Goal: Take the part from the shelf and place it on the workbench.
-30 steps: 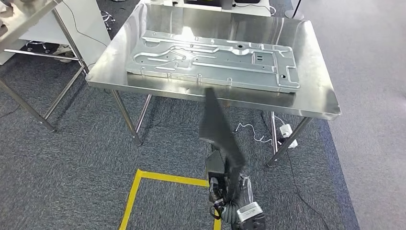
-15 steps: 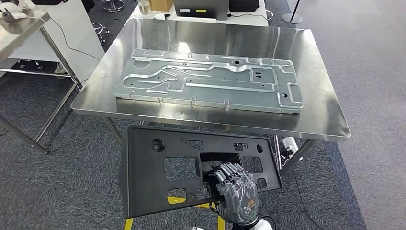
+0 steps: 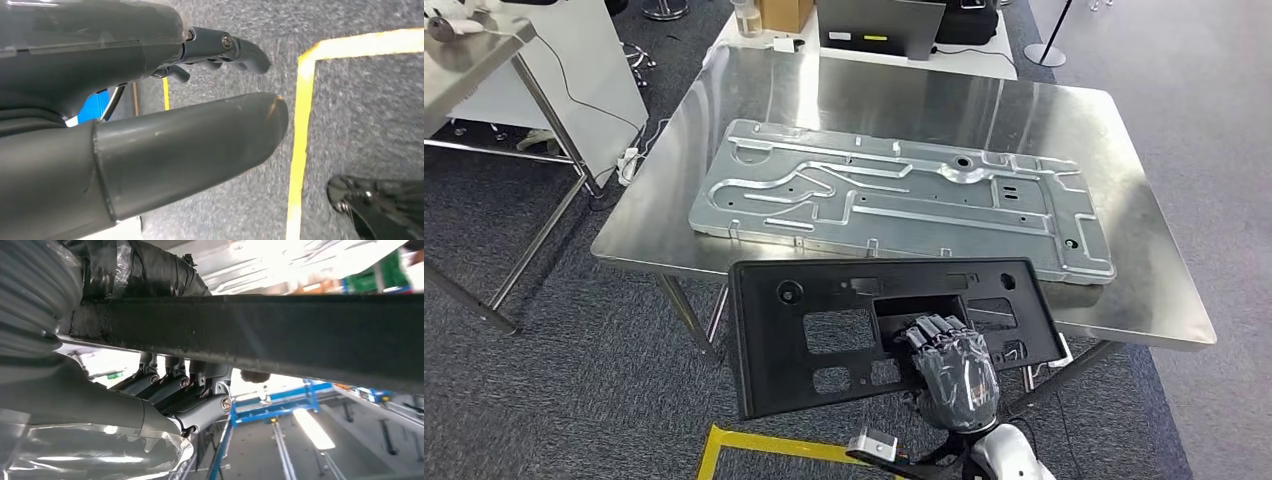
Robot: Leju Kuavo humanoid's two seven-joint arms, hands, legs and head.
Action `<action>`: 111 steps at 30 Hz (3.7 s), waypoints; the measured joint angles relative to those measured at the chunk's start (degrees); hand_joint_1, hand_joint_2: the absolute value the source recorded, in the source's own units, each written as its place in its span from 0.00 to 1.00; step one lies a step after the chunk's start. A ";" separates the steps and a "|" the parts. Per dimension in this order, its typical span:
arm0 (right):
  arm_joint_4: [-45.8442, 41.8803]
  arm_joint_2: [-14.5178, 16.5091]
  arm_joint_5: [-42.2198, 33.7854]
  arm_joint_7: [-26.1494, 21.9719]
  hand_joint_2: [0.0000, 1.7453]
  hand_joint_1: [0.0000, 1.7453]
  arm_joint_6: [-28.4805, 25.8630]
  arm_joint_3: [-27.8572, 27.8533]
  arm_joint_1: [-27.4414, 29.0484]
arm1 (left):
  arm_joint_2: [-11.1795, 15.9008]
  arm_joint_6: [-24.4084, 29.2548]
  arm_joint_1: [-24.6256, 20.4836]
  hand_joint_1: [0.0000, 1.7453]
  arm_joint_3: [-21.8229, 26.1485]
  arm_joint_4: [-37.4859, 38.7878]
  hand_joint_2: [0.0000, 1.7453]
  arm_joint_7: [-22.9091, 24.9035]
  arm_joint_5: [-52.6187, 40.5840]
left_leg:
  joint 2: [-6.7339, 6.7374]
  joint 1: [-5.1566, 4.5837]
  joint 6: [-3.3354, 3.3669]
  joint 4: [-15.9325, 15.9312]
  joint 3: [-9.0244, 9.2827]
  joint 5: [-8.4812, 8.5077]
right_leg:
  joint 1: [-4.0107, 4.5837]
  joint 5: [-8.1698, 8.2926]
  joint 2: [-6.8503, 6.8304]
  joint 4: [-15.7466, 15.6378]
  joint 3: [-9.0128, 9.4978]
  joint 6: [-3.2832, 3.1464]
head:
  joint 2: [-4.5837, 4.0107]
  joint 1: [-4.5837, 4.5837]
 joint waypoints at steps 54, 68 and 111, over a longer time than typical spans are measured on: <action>6.89 -5.04 -8.64 -3.43 1.00 0.00 9.52 -9.77 -3.90 | 1.32 -0.68 -1.00 0.00 0.33 0.33 0.00 0.88 -0.24 | -0.09 -1.13 0.09 0.32 -5.18 4.35 | 1.31 14.94 0.34 -14.61 4.18 -2.29 | 0.00 -0.07; 6.88 -4.56 -9.48 -3.67 1.00 0.00 8.06 -9.88 -3.57 | 1.09 -1.33 -1.18 0.00 0.39 0.39 0.00 0.90 -0.26 | 0.08 -0.20 -2.15 0.72 -9.69 9.06 | -0.20 9.13 0.52 -15.70 11.40 -0.75 | 0.00 -0.06; 14.84 9.44 -37.24 -19.40 0.00 0.00 9.57 25.68 -17.98 | -9.77 8.51 -14.52 0.00 4.44 0.36 0.00 5.28 14.26 | 0.43 -0.62 -2.05 5.13 -5.01 2.95 | 0.61 14.79 -0.87 -15.04 4.00 -3.00 | 0.00 -0.06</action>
